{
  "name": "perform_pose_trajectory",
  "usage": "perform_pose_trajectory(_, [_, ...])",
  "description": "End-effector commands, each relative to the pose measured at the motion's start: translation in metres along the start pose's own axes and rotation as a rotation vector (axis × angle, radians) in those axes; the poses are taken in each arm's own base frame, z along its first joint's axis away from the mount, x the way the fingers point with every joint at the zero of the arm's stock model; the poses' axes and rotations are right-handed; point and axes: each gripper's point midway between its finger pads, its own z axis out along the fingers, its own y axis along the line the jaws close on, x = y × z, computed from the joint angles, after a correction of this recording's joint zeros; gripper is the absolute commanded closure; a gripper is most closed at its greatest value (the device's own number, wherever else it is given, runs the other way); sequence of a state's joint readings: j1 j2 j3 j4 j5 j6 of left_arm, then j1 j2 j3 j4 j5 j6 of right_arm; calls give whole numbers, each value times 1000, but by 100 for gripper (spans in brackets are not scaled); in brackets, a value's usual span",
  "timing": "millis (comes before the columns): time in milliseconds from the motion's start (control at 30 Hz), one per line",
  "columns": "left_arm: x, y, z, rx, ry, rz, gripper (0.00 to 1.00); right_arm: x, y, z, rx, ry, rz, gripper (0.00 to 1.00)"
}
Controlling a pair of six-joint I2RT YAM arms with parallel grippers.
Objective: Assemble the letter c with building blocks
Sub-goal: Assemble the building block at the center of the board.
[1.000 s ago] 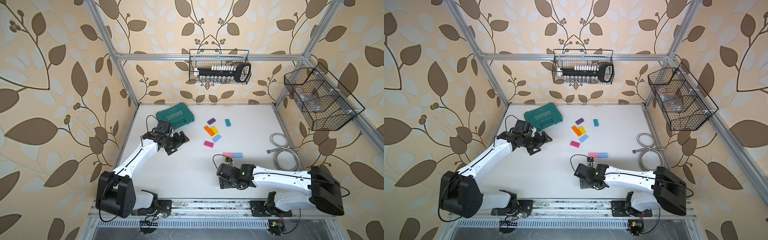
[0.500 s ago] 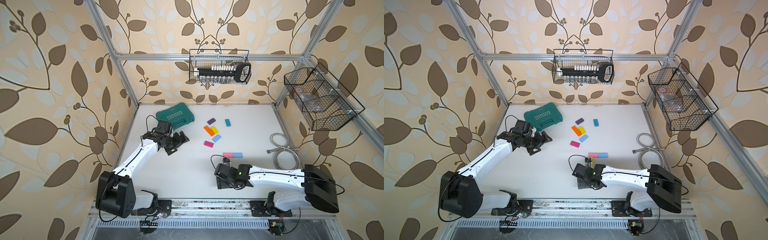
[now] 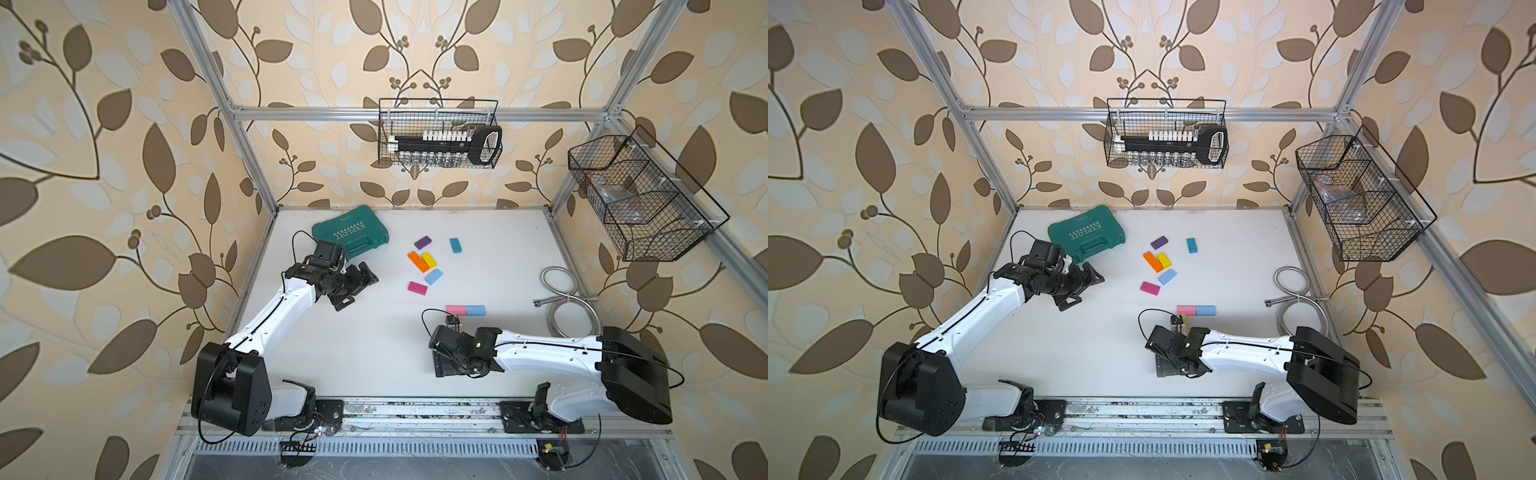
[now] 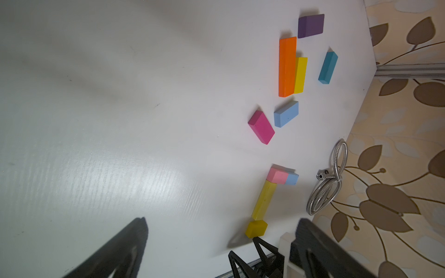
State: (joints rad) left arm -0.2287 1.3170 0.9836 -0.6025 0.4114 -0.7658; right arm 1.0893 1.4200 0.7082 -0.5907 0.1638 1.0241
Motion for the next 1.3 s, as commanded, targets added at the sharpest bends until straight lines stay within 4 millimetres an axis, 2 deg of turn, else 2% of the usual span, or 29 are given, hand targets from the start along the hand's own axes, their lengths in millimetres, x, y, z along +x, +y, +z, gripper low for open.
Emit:
perform_pose_trajectory(0, [-5, -14, -12, 30, -37, 21, 1, 4, -6, 7, 18, 20, -12, 14])
perform_pose_trajectory(467, [-5, -13, -9, 24, -33, 22, 1, -1, -1, 10, 15, 22, -11, 13])
perform_pose_trajectory(1267, [-5, -15, -8, 30, -29, 23, 1, -2, 19, 2, -40, 21, -31, 14])
